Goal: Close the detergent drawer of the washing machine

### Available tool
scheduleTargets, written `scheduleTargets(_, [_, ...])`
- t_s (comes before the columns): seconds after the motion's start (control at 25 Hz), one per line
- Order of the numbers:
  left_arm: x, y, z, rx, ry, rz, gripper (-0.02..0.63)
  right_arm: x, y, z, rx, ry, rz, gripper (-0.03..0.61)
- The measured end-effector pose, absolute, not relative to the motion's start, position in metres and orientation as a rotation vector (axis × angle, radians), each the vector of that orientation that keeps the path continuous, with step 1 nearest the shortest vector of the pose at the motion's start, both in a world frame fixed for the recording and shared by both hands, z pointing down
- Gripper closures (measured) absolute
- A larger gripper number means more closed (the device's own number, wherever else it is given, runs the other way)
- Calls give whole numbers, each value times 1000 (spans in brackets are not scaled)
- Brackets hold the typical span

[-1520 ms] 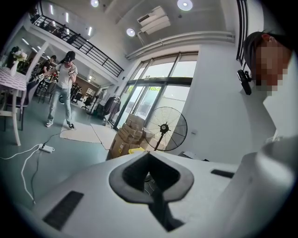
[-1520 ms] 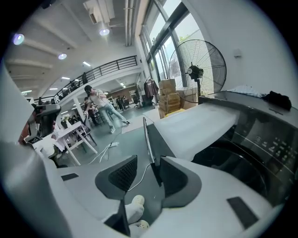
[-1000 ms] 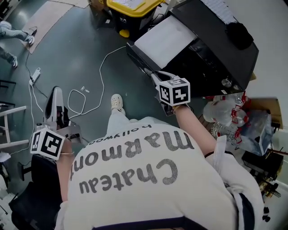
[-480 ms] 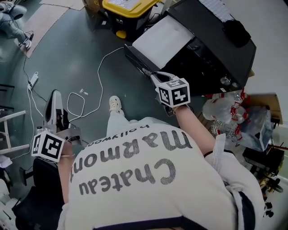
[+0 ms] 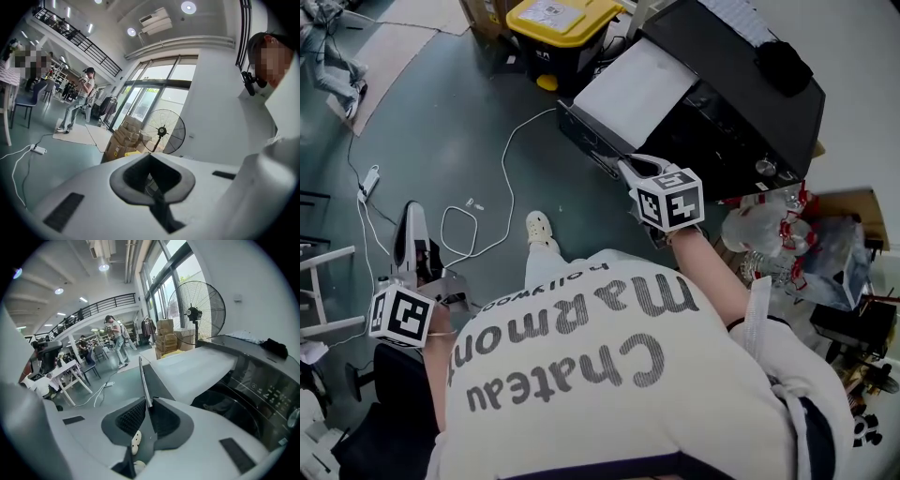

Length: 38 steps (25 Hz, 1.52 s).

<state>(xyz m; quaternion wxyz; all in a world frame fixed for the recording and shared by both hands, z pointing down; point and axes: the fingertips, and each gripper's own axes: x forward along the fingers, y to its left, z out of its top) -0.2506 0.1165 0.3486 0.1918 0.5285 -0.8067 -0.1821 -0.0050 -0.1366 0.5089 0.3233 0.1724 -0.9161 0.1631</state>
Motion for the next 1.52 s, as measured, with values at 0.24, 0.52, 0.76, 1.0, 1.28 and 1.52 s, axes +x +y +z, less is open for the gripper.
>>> scheduleTargets(0.24, [-252,112,344,1506,-2281,-497,606,-2,-138,503,457,-2405,416,511])
scheduleTargets(0.52, [-262,121,343,1471,-2291,-515,606,1,-144,500,521,-2406,437,509])
scheduleTargets(0.76, [-270,114,339,1455,-2296,-546,606,6,-163,497,585,-2383,459,505])
scheduleTargets(1.0, [-273,107,344,1462,-2286,-523,606,13,-178,498,664,-2359,476,498])
scheduleTargets(1.28, [-276,89,340,1493,-2263,-513,606,19,-195,498,730,-2349,512,495])
scheduleTargets(1.52, [-284,61,345,1510,-2218,-540,606,21,-201,498,746,-2349,510,495])
